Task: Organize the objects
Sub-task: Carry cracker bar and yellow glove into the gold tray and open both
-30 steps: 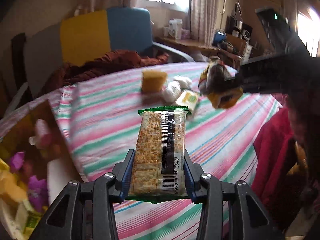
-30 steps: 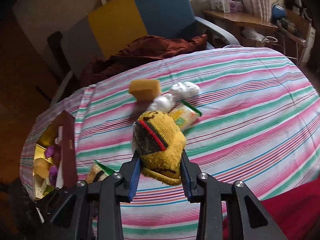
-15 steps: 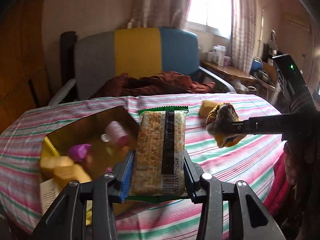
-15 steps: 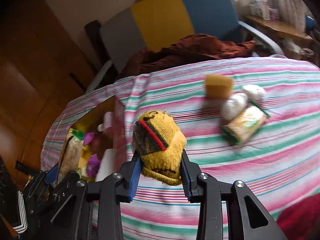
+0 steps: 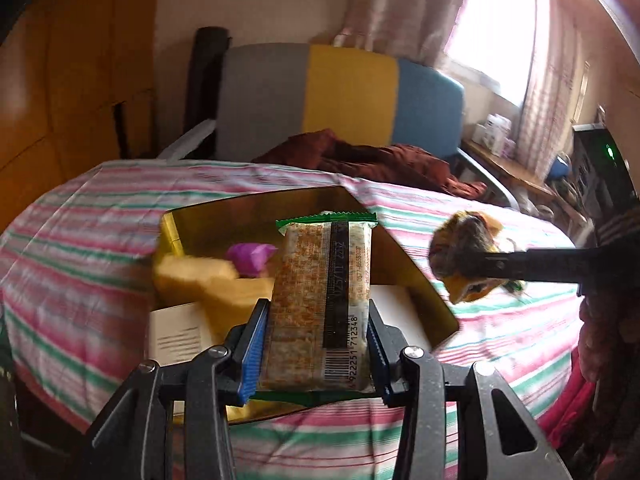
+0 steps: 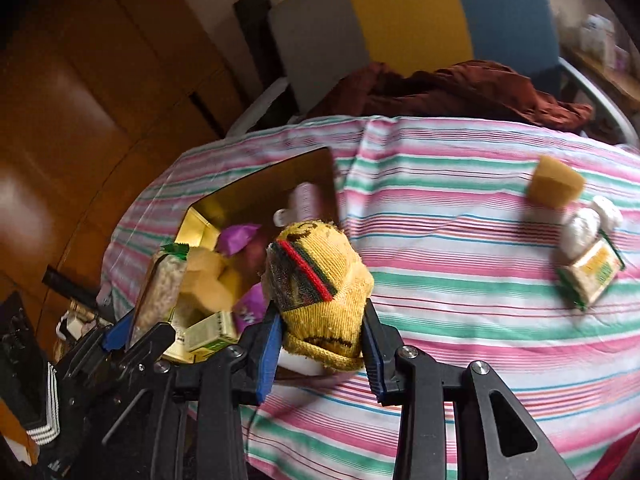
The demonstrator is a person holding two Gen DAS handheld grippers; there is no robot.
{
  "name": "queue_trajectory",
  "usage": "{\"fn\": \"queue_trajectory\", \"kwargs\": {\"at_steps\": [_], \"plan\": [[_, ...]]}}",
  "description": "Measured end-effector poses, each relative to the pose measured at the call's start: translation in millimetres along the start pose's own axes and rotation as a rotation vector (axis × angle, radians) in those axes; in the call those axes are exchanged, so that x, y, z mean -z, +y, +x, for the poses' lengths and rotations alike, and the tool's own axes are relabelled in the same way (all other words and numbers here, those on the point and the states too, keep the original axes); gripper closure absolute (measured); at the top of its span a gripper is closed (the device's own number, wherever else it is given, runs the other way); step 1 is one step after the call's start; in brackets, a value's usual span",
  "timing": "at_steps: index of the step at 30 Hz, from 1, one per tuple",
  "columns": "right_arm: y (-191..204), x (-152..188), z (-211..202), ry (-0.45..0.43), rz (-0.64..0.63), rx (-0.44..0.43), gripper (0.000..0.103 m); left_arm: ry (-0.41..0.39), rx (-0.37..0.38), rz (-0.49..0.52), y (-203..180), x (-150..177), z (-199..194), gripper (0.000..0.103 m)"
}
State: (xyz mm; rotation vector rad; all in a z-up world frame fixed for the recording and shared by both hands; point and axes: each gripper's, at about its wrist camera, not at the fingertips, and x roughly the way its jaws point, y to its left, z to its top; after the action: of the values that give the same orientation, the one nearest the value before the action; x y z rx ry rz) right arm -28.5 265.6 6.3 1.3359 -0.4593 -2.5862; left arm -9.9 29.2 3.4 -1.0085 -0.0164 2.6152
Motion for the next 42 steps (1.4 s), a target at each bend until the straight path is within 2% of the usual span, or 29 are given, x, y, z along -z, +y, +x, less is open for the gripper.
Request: {"fn": "queue_trajectory", "kwargs": {"at_steps": [8, 15, 19, 24, 31, 36, 38, 42], "plan": [[22.0, -2.7, 24.5, 0.029, -0.043, -0.023, 0.066, -0.014, -0.066, -0.169, 68.4, -8.0, -12.4, 0.059], [38.2, -5.0, 42.4, 0.058, -0.075, -0.059, 0.064, -0.016, -0.034, -0.225, 86.9, -26.7, -0.9, 0.059], [47.7, -3.8, 49.4, 0.068, -0.1, -0.085, 0.064, -0.024, -0.017, -0.224, 85.8, -42.1, 7.4, 0.059], [45.4, -3.7, 58.1, 0.079, -0.09, -0.093, 0.064, -0.022, 0.017, -0.165, 64.8, -61.0, 20.0, 0.059], [42.1, 5.7, 64.7, 0.112, -0.073, -0.124, 0.064, 0.026, 0.076, -0.168, 41.6, -80.5, 55.0, 0.059], [47.3, 14.4, 73.1, 0.154, -0.093, -0.153, 0.064, 0.067, 0.133, -0.184, 29.1, -91.9, 80.0, 0.051], [50.2, 17.4, 77.8, 0.175, -0.107, -0.158, 0.062, 0.091, 0.141, -0.201, 26.3, -91.9, 87.6, 0.051], [55.6, 24.2, 81.5, 0.195, -0.134, -0.156, 0.049, 0.093, 0.118, -0.205, 26.8, -84.0, 85.5, 0.051]]}}
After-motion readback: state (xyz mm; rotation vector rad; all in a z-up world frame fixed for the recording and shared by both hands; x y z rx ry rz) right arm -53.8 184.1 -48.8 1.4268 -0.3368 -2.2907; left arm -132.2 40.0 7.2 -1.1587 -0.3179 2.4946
